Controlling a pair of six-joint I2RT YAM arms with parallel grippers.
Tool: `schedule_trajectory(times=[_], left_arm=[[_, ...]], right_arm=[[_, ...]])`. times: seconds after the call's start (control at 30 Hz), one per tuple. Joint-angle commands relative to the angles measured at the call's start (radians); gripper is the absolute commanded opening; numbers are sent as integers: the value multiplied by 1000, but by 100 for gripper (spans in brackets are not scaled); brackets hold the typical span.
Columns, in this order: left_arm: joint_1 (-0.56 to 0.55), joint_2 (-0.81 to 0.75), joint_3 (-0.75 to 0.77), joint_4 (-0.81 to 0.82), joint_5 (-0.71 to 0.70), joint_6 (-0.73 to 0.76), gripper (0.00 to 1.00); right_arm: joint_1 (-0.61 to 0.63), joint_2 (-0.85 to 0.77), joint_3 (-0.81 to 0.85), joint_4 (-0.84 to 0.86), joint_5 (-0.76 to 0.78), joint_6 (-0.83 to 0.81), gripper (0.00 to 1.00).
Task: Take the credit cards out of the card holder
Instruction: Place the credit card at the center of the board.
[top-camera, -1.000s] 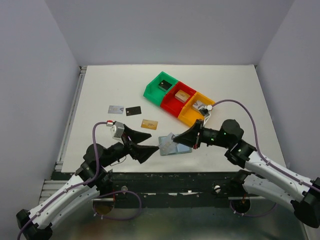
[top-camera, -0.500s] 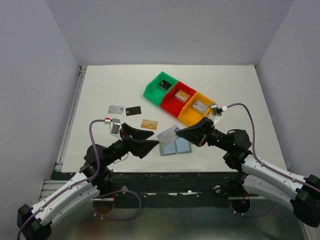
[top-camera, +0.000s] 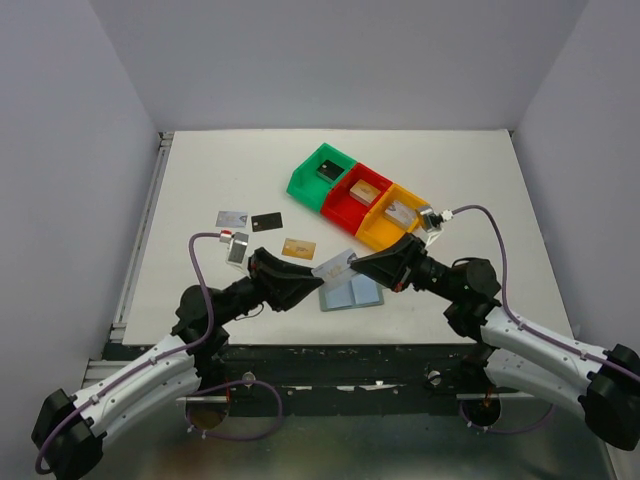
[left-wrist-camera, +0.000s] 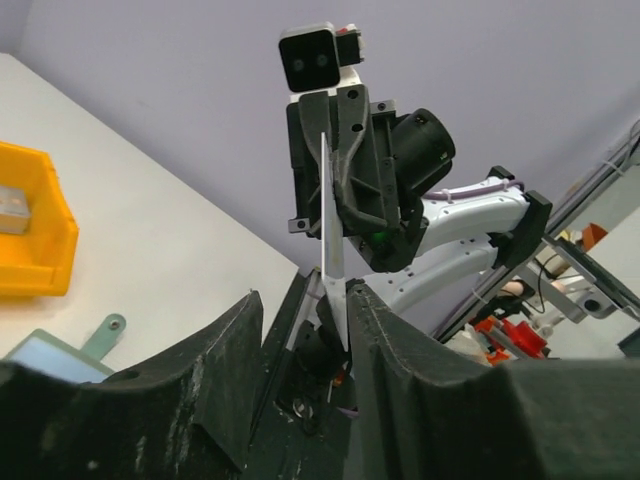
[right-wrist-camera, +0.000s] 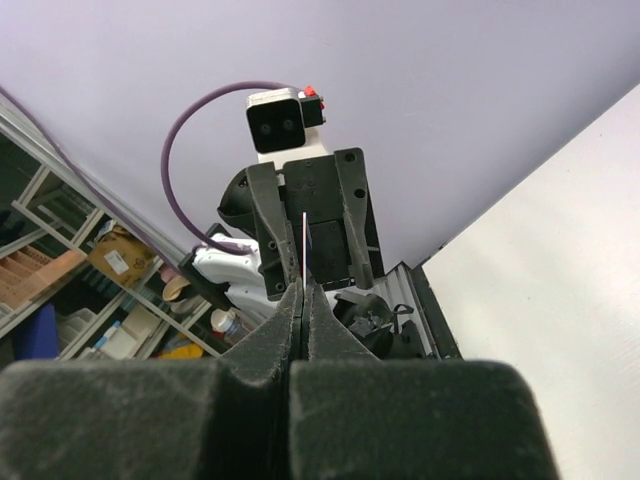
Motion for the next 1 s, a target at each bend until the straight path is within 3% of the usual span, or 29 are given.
schedule_trajectory(times=[0.0, 0.33, 0.43, 0.5, 0.6, 0.63, 0.7, 0.73, 0.83, 0.93, 0.97], left_arm=[[4, 23, -2, 127, 66, -37, 47], [4, 51, 5, 152, 103, -45, 26], [4, 63, 9, 153, 117, -42, 14], [4, 66, 14, 152, 123, -36, 0], [4, 60, 20, 127, 119, -22, 0], [5, 53, 21, 118, 116, -19, 0], [17, 36, 46, 45, 109, -5, 0], [31, 24, 67, -23, 117, 7, 0], [115, -18, 167, -298, 145, 61, 0], [240, -18, 273, -539, 206, 102, 0], [278, -12, 311, -642, 217, 116, 0]], right_arm=[[-2, 7, 17, 39, -3, 2, 0], [0, 22, 31, 25, -10, -1, 0], [0, 24, 33, 16, -10, -6, 0], [0, 25, 36, 16, -13, -6, 0], [0, 19, 40, -10, -10, -6, 1], [0, 13, 42, -27, -6, -6, 12], [0, -13, 53, -102, -4, -18, 45], [-2, -36, 73, -186, 0, -39, 55], [-2, -119, 152, -537, 75, -150, 73], [-17, -192, 186, -754, 138, -236, 92], [-20, -217, 197, -817, 152, -260, 93]])
